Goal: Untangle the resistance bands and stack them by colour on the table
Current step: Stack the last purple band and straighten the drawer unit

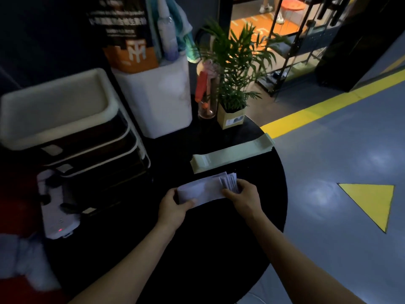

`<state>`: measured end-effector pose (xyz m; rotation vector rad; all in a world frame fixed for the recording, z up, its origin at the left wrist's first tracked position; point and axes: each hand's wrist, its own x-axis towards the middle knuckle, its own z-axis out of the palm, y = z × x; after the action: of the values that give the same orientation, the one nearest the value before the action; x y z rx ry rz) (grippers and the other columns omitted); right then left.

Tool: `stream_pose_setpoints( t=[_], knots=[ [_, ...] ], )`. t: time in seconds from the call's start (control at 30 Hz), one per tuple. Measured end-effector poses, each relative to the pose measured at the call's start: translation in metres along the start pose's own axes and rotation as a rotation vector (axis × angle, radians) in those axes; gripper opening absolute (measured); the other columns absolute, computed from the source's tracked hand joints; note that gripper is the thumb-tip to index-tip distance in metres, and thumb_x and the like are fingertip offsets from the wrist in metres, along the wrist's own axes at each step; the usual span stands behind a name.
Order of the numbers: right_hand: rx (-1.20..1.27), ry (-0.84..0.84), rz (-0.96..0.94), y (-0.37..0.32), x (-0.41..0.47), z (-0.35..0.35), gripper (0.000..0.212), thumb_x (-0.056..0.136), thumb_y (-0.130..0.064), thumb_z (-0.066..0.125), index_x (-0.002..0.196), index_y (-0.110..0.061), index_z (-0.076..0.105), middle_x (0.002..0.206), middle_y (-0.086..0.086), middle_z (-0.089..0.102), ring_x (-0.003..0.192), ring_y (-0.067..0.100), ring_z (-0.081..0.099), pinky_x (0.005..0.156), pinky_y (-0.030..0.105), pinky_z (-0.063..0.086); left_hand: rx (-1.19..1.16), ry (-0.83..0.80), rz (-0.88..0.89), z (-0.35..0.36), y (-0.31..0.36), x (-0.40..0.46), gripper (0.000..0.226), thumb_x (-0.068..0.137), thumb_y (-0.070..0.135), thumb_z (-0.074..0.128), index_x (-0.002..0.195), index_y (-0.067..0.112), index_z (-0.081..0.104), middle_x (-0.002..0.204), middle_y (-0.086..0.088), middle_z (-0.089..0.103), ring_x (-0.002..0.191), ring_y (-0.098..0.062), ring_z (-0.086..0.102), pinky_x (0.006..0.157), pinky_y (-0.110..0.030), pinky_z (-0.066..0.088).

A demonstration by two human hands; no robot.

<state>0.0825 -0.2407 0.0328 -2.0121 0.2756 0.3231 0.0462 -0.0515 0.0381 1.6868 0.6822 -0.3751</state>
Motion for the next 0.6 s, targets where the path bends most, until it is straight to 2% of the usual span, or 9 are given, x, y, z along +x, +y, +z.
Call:
stream_pose_setpoints(
  t=[0.13,0.3,0.4,0.5,0.6],
  knots=[
    [0.018,-0.099,-0.068,-0.041,-0.012,0.033,0.019,0.079,-0.023,0.071,0.093,-0.011,0.067,0.085,0.007,0.069,0.078,0.019,0.065,0.074,0.034,0.053,-0.026,0.096,0.032,-0.053,0.002,-0.022,0.055,0.082,0.022,0.07,0.131,0.011,0.047,0.128,-0.007,0.056,0.114,-0.024,0.056,0.095,-0.037,0.047],
    [-0.008,-0.145,-0.178,-0.082,-0.026,0.081,0.019,0.076,-0.025,0.072,0.081,-0.008,0.066,0.072,0.012,0.066,0.063,0.021,0.06,0.059,0.031,0.048,-0.021,0.272,0.106,-0.11,0.002,-0.044,0.05,0.082,0.022,0.07,0.126,0.01,0.05,0.123,-0.008,0.059,0.104,-0.02,0.057,0.086,-0.032,0.046],
    [0.004,-0.195,-0.221,-0.105,-0.025,0.107,0.017,0.077,-0.023,0.071,0.082,-0.008,0.066,0.068,0.005,0.063,0.058,0.013,0.056,0.051,0.019,0.041,0.004,0.359,0.133,-0.139,0.003,-0.045,0.054,0.082,0.022,0.069,0.13,0.01,0.048,0.128,-0.008,0.056,0.113,-0.025,0.054,0.087,-0.031,0.043],
    [-0.013,-0.231,-0.236,-0.123,-0.019,0.132,0.018,0.077,-0.025,0.072,0.084,-0.01,0.066,0.07,0.003,0.063,0.058,0.01,0.056,0.052,0.02,0.041,0.066,0.456,0.145,-0.164,0.002,-0.036,0.058,0.082,0.024,0.07,0.132,0.008,0.047,0.13,-0.009,0.054,0.118,-0.026,0.052,0.087,-0.029,0.041],
    [-0.067,-0.242,-0.232,-0.136,-0.013,0.158,0.02,0.076,-0.029,0.073,0.079,-0.011,0.064,0.069,0.003,0.062,0.06,0.015,0.058,0.056,0.029,0.046,0.1,0.52,0.144,-0.183,-0.002,-0.023,0.053,0.08,0.024,0.072,0.126,0.009,0.052,0.125,-0.01,0.059,0.114,-0.027,0.055,0.085,-0.031,0.044]
  ],
)
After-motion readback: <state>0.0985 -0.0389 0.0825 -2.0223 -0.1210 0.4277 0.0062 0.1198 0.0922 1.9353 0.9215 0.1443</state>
